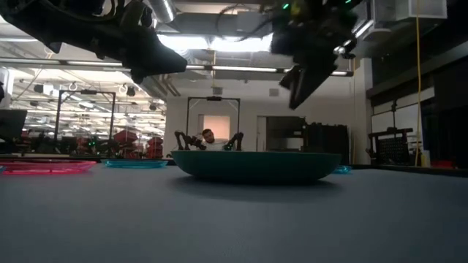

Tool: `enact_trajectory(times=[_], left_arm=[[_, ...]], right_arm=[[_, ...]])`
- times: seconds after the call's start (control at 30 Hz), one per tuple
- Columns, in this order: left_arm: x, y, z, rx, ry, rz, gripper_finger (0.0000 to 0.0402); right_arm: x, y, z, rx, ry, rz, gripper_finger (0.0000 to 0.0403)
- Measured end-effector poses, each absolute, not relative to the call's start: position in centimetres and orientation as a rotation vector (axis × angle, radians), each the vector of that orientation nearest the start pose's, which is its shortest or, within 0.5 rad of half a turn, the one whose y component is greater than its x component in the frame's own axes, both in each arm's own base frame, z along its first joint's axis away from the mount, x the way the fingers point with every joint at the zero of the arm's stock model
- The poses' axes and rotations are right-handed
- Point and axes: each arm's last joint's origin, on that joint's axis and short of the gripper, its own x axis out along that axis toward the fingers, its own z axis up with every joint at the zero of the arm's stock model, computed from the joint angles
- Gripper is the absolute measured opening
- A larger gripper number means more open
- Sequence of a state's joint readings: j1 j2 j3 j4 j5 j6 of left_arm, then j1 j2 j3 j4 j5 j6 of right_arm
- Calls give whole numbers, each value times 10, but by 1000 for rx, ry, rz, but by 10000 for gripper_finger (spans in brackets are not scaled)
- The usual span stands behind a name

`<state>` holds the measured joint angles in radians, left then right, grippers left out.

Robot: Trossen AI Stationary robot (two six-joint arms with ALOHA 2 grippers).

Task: Stack plastic plates
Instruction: Stack the pink plate on the black plate

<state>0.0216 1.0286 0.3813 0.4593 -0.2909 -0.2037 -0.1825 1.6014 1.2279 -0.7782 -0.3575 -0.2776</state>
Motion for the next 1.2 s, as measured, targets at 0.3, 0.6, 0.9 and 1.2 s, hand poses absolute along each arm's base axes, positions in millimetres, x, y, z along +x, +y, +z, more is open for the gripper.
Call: enact_trajectory(times=[0.3, 0.6, 0.9, 1.2], left_arm=[[209, -7, 212, -169, 154, 263, 82], [210, -25, 210, -165, 161, 188, 82], [223, -39, 195, -205, 177, 142, 82], [232, -53, 182, -203, 189, 84, 82]], right_arm=[[271, -3, 233, 43, 1108, 121, 120], [240, 35, 212, 135, 1247, 64, 120], [193, 53, 201, 310, 1222, 35, 120], [143, 60, 179, 511, 1157, 25, 120]])
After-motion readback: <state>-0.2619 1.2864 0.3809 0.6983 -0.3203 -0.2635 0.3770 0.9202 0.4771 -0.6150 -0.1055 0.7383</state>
